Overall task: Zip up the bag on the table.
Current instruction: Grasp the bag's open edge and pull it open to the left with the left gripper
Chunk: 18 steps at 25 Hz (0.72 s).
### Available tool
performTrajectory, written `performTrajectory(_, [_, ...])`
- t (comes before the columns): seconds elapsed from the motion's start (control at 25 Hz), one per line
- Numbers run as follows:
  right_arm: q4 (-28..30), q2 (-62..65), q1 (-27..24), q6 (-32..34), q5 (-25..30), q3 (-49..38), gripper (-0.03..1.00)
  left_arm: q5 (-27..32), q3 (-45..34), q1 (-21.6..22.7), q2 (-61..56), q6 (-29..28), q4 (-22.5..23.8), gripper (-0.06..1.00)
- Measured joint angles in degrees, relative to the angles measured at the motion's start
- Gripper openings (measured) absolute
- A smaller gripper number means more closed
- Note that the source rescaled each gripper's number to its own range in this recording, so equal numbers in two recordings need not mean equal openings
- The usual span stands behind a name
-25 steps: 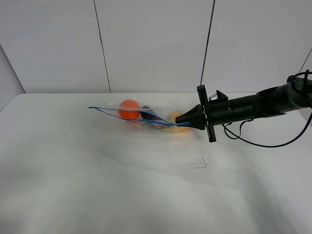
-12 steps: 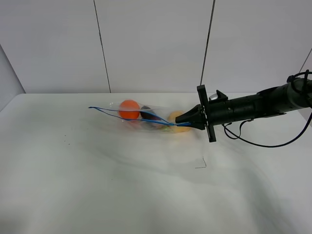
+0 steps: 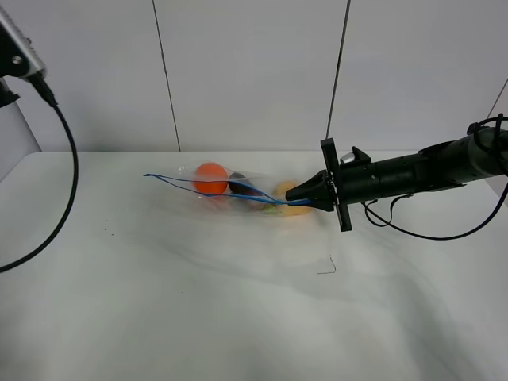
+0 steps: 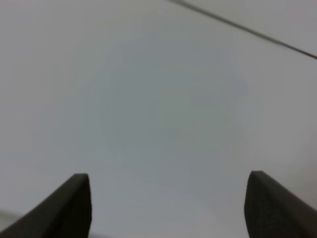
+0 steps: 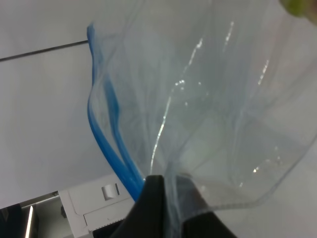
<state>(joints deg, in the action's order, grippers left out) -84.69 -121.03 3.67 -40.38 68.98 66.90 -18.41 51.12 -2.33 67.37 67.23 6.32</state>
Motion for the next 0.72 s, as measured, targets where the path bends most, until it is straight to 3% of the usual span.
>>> performTrajectory(0.08, [0.0, 0.0, 0.0, 0.0, 0.0, 0.0, 0.0, -6.7, 0.0, -1.8, 3.9, 1.9, 0.0, 0.99])
performTrajectory(0.16, [0.0, 0.0, 0.0, 0.0, 0.0, 0.0, 0.0, -9.6, 0.0, -4.6, 6.7, 2.6, 0.0, 0.99])
performTrajectory(0.56, [0.0, 0.0, 0.0, 0.0, 0.0, 0.0, 0.0, -10.3, -7.3, -30.5, 15.3, 2.9, 0.1, 0.99])
performTrajectory(0.72, [0.0, 0.0, 0.0, 0.0, 0.0, 0.0, 0.0, -15.0, -7.5, -36.7, 20.2, 2.2, 0.1, 0.99])
